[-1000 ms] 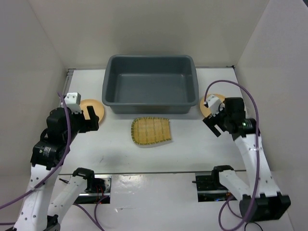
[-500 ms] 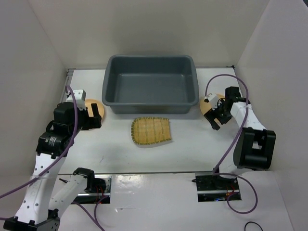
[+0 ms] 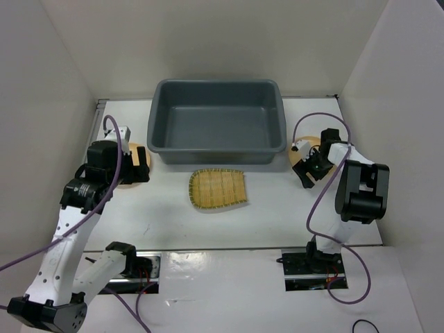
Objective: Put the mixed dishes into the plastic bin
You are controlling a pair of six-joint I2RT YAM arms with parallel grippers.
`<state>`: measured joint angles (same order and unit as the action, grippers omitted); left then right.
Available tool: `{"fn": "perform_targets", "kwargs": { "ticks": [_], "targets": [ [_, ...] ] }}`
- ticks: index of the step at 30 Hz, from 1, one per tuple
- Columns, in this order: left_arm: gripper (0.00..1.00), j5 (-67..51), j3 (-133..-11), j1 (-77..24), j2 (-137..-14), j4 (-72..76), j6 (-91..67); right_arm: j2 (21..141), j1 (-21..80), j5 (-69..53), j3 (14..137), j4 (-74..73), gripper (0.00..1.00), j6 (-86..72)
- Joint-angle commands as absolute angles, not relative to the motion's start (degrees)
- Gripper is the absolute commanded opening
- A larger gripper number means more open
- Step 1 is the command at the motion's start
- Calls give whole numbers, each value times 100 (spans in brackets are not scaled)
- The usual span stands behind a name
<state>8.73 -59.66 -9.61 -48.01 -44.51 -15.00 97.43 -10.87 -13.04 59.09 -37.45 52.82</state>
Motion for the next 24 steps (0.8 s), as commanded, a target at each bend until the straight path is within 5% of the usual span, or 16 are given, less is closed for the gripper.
{"fn": "perform_targets", "kwargs": {
  "ticks": [1,8,11,12,15,24],
  "targets": [
    [100,914,-5985,-932,-4939,-4236,-1477,10036,-1160,-1485,6099,-3516,84,5353],
    [100,914,-5985,-932,-4992,-4236,-1477,10336,-1213,-1477,6249,-3937,54,5756],
    [100,914,-5985,-932,-4992,-4236,-1477,10249,-1213,-1477,6249,-4061,30,5827],
    [100,914,-5985,-932,-4992,-4236,-1477,10170,-1274,-1477,6249,-4139,15,5879],
    [100,914,-5985,-932,-4939,-4236,-1477,9661,-1274,-1538,6249,-4314,0,5880],
    [100,914,-5933,-932,-4834,-4184,-1477,7806,-906,-1653,6591,-4702,0,6038]
  ]
}}
